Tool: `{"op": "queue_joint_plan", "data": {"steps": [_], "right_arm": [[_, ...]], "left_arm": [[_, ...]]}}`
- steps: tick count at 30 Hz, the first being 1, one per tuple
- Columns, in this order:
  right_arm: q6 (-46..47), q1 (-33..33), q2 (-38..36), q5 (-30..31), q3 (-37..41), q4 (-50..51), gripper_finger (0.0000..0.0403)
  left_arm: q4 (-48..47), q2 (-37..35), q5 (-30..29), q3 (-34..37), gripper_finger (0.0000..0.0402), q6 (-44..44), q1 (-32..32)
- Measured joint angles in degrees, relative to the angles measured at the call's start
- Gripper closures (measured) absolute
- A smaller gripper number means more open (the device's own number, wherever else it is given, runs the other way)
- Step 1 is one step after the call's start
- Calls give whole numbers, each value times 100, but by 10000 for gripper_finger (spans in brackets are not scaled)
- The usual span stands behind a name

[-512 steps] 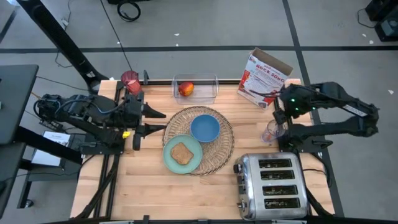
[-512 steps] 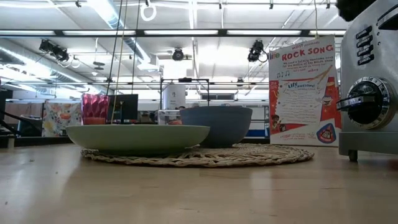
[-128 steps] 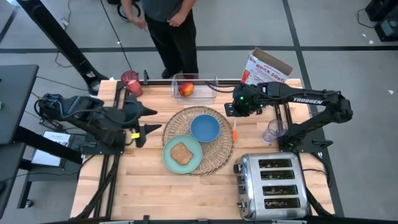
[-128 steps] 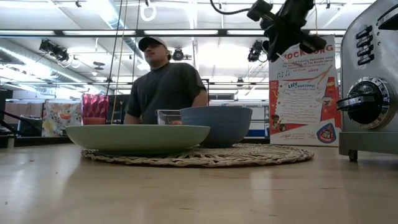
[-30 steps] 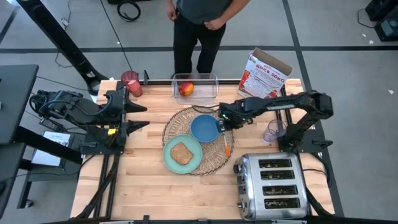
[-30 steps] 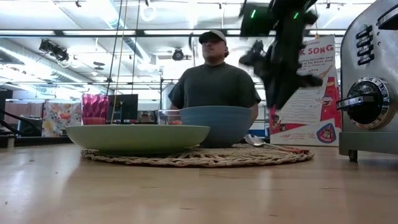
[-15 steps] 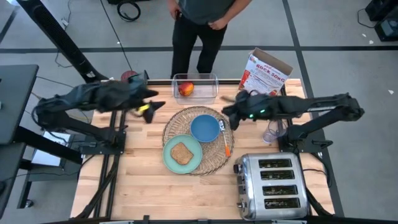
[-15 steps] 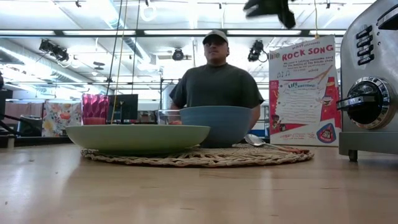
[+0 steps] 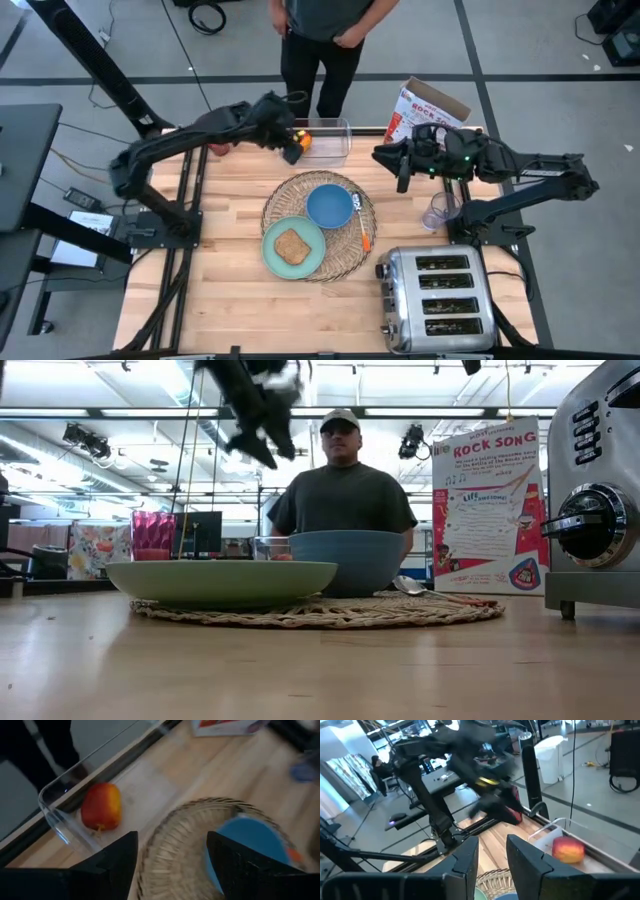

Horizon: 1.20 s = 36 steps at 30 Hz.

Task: Arrange a breakfast setting
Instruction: Put the apple on the table mat

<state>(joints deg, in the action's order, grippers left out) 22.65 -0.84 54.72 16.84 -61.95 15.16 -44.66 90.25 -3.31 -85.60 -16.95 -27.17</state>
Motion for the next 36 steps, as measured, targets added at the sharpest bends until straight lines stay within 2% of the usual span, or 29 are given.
{"op": "queue_joint_plan", "data": {"steps": [5,8,13,20,25,31,36], "right_arm": [[-294,0,-68,-160,0,65,293],[-374,-33,-48,-195,0,268,293],[-378,-200,86,-212,0,409,293],[-316,-514,354,-212,0,402,293],[-189,-796,433,-181,0,287,293],[-75,-1246,426,-139,0,-128,293],[-21,-1603,426,-142,0,-392,293]], "left_arm": [[284,645,107,-21,182,-31,-464],[14,1080,410,-410,191,-214,-753],[-771,1829,607,-1229,202,30,-1047],[-1137,2575,683,-1374,203,279,-1128],[-1383,2683,614,-1365,203,579,-1169],[-1047,2685,498,-1235,203,1201,-1224],[-1141,2728,601,-1232,203,1827,-1233]]}}
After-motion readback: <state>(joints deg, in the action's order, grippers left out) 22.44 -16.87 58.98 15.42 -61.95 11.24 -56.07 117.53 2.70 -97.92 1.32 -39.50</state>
